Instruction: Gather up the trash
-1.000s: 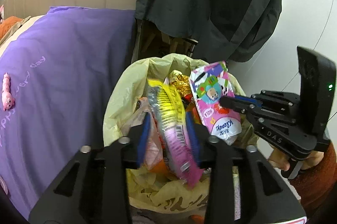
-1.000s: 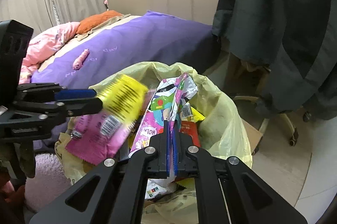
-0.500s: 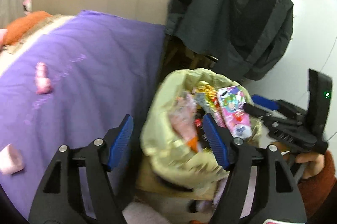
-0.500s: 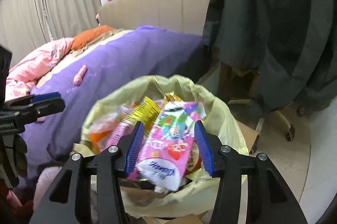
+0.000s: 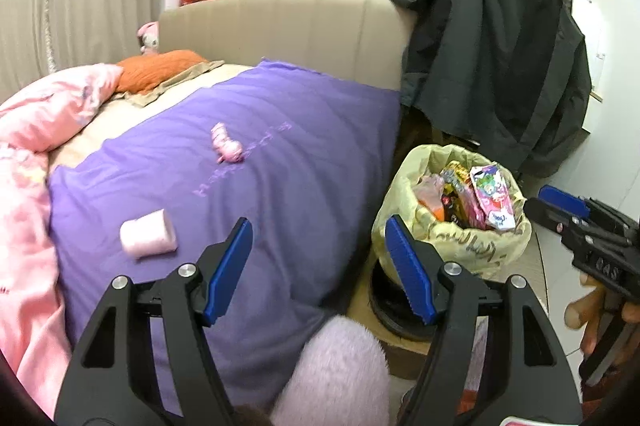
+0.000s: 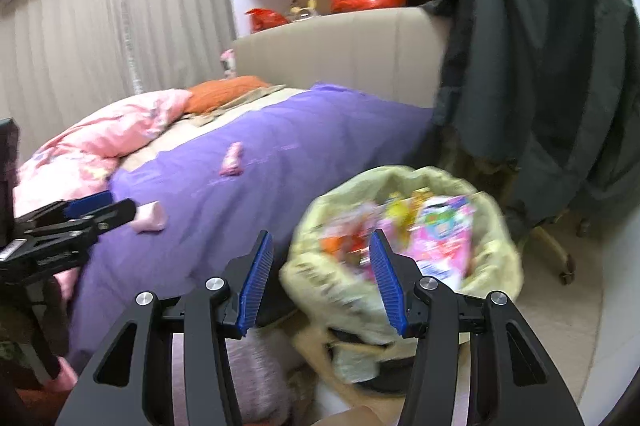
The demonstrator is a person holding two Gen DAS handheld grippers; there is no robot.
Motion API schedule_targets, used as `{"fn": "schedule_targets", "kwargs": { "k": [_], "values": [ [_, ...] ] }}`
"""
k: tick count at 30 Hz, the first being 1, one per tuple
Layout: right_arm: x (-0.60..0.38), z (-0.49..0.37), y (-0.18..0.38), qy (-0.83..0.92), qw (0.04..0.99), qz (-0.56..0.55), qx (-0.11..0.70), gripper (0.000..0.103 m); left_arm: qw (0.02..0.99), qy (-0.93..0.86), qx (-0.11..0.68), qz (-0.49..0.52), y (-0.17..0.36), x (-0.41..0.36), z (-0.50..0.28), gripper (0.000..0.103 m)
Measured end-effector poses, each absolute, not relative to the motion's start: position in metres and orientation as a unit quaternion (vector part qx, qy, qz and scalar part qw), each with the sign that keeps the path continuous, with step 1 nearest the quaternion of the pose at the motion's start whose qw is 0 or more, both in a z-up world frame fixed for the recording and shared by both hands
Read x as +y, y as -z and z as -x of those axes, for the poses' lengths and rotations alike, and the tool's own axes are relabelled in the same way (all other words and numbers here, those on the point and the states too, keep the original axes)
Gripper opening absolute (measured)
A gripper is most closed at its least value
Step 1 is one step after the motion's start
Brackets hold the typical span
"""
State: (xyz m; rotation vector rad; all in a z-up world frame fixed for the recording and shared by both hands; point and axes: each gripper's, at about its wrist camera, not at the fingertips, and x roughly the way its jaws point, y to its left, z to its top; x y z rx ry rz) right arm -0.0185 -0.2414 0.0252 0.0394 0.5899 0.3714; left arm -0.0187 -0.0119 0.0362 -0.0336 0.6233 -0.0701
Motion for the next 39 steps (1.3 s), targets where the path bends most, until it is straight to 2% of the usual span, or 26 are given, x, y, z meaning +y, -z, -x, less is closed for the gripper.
{"fn": "schedule_targets", "kwargs": {
  "k": [1,3,7,39],
  "values": [
    [-0.236,0.022,-0.024,-0.191,0.936,-0.021,0.295,0.053,0.951,0.026,0.309,0.018,-0.036,-0.011,0.022,0.066],
    [-0.227,0.03,-0.021,-0.198,0.934,-0.016,0.298,0.055,0.951,0.001,0.31,0.014,-0.036,-0.009,0.03,0.066],
    [-0.219,0.042,-0.021,-0.192,0.937,0.001,0.293,0.055,0.952,-0.058,0.3,-0.012,-0.039,-0.01,0.043,0.066],
    [-0.208,0.05,-0.027,-0.189,0.941,0.012,0.28,0.055,0.952,-0.042,0.304,0.004,-0.044,-0.012,0.052,0.066]
  ]
}}
